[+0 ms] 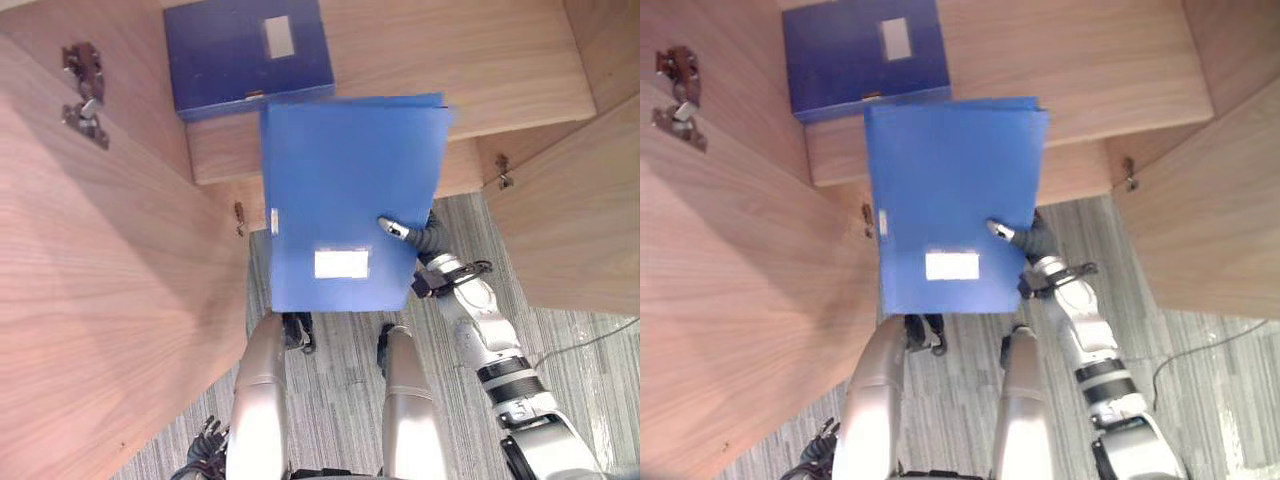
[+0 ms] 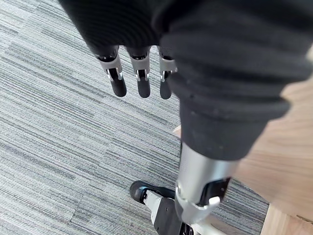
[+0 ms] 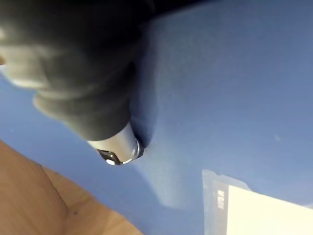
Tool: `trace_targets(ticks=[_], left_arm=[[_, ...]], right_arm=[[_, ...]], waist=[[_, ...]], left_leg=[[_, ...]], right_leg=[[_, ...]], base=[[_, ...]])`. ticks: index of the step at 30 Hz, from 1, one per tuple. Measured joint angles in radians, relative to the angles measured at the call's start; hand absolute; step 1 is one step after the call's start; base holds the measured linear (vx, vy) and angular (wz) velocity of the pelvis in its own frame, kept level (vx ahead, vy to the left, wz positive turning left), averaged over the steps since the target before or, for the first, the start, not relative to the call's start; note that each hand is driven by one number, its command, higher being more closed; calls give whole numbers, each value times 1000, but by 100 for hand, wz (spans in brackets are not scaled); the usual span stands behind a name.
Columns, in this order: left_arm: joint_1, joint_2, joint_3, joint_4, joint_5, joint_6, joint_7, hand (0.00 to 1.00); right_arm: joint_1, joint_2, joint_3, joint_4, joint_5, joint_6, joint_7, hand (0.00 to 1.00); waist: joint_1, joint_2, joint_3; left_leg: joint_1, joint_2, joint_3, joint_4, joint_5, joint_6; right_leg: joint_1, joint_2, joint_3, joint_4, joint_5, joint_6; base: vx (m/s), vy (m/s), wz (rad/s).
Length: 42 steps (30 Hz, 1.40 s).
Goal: Walk over to the cabinet, pick up the folder, carry it to the office cabinet, place the folder inside the office cabinet, then close the office cabinet door
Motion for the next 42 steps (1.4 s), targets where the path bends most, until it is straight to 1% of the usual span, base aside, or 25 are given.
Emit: trace_targets(ticks=[2,3,5,6,7,8,10,12,14,16,17,19,21,23,24,26,29,31,34,37,39,40,41,42], left_arm=[[0,0,-14,-24,11,0,7,0],[0,-1,-22,-55,35,-1,16,0],[1,-2,-39,-103,81,-8,36,0],[1,-1,-48,-139,106,-13,46,0],[0,-1,-52,-154,114,-15,48,0],[0,0,-62,-168,127,-17,58,0],[2,-4,-64,-184,143,-17,79,0],[5,-5,-66,-196,149,-16,90,0],[7,-3,-75,-218,185,-16,112,0],[10,-3,-86,-240,218,-17,128,0],[11,-3,-89,-243,220,-17,132,0],[12,-3,-103,-250,223,-19,137,0],[13,-5,-107,-251,223,-19,144,0],[16,-8,-108,-251,226,-18,147,0],[17,-9,-110,-253,229,-18,150,0],[25,-8,-121,-268,235,-18,153,0],[28,-9,-125,-273,239,-17,153,0],[38,-9,-127,-292,239,-17,153,0],[65,-8,-139,-348,239,-19,153,0],[66,-11,-149,-361,249,-19,153,0],[66,-12,-150,-368,254,-18,153,0],[66,-12,-150,-369,256,-18,152,0],[66,-12,-150,-369,256,-18,152,0],[64,-14,-152,-370,256,-18,153,0]], right_arm=[[-15,30,-2,0,42,1,-11,100],[-29,42,-2,0,84,1,-16,100],[-61,65,-23,0,181,1,-25,100],[-97,83,-48,0,264,-1,-36,100],[-115,89,-64,0,315,-5,-44,100],[-151,98,-107,0,393,-16,-65,100],[-234,97,-199,0,511,-48,-109,100],[-287,89,-254,3,561,-68,-135,100],[-356,39,-327,73,602,-79,-177,100],[-416,-16,-409,141,661,-100,-204,100],[-438,-30,-435,166,671,-108,-212,100],[-536,-93,-524,264,744,-136,-249,100],[-591,-136,-572,314,793,-146,-273,100],[-629,-176,-603,365,822,-147,-295,100],[-653,-208,-604,405,840,-149,-312,100],[-696,-242,-601,450,855,-142,-342,100],[-747,-270,-593,508,855,-120,-373,100],[-769,-282,-578,551,854,-107,-393,100],[-811,-309,-506,579,851,-85,-410,100],[-899,-325,-434,601,837,-60,-420,100],[-909,-326,-404,602,807,-47,-424,100],[-919,-327,-386,613,787,-34,-427,100],[-922,-327,-383,617,784,-32,-428,100],[-939,-329,-380,633,771,-24,-429,100]], waist=[[14,0,0],[22,1,0],[25,1,1],[26,3,1],[31,3,2],[41,4,3],[48,6,3],[49,7,3],[54,8,2],[65,13,3],[68,16,1],[75,30,-6],[76,36,-10],[77,50,-18],[77,55,-21],[80,62,-25],[83,74,-32],[88,75,-33],[88,80,-36],[90,101,-27],[90,103,-27],[89,105,-26],[89,106,-26],[88,114,-20]], left_leg=[[0,-10,-3,1,-2,2],[-2,-20,-10,1,-2,2],[-9,-36,-25,10,-3,3],[-19,-40,-35,24,-7,5],[-22,-42,-37,31,-10,5],[-23,-46,-38,43,-17,1],[-26,-62,-38,54,-23,3],[-35,-62,-44,65,-28,5],[-44,-66,-52,74,-30,4],[-57,-72,-55,82,-31,4],[-62,-75,-56,84,-31,4],[-81,-80,-58,94,-31,4],[-95,-85,-62,102,-31,4],[-107,-89,-77,111,-31,4],[-111,-93,-83,111,-30,2],[-123,-95,-85,111,-26,-4],[-138,-96,-89,108,-17,-9],[-137,-98,-93,106,-11,-9],[-155,-99,-95,105,-3,-18],[-181,-96,-96,110,9,-18],[-192,-93,-97,111,14,-24],[-200,-91,-97,110,18,-28],[-201,-91,-97,110,18,-28],[-206,-90,-97,110,21,-28]], right_leg=[[2,-13,-8,8,-10,2],[6,-23,-18,11,-15,4],[10,-40,-37,27,-30,7],[9,-47,-48,40,-40,6],[8,-49,-50,48,-45,7],[9,-56,-51,63,-56,8],[7,-75,-52,85,-72,12],[5,-75,-58,92,-77,13],[3,-81,-68,99,-85,8],[-6,-89,-73,112,-91,13],[-11,-91,-74,116,-93,12],[-28,-99,-77,133,-101,11],[-41,-105,-80,148,-110,9],[-42,-108,-95,158,-118,8],[-44,-112,-101,164,-124,4],[-58,-114,-103,176,-129,-1],[-77,-115,-107,187,-134,-8],[-78,-118,-113,194,-141,-14],[-105,-127,-122,217,-145,-20],[-142,-127,-121,245,-149,-28],[-158,-126,-121,255,-151,-32],[-170,-125,-120,262,-151,-33],[-172,-125,-119,264,-151,-33],[-178,-124,-119,267,-151,-33]], base=[[31,2,21],[37,-4,29],[38,-13,37],[29,-12,28],[35,-1,21],[38,8,19],[33,11,19],[16,8,8],[22,9,13],[22,7,13],[24,7,12],[19,6,10],[13,-4,12],[18,-20,18],[22,-34,18],[13,-38,10],[14,-46,8],[21,-56,8],[9,-59,7],[-17,-50,4],[-30,-54,1],[-27,-48,0],[-27,-41,0],[-28,-32,1]])
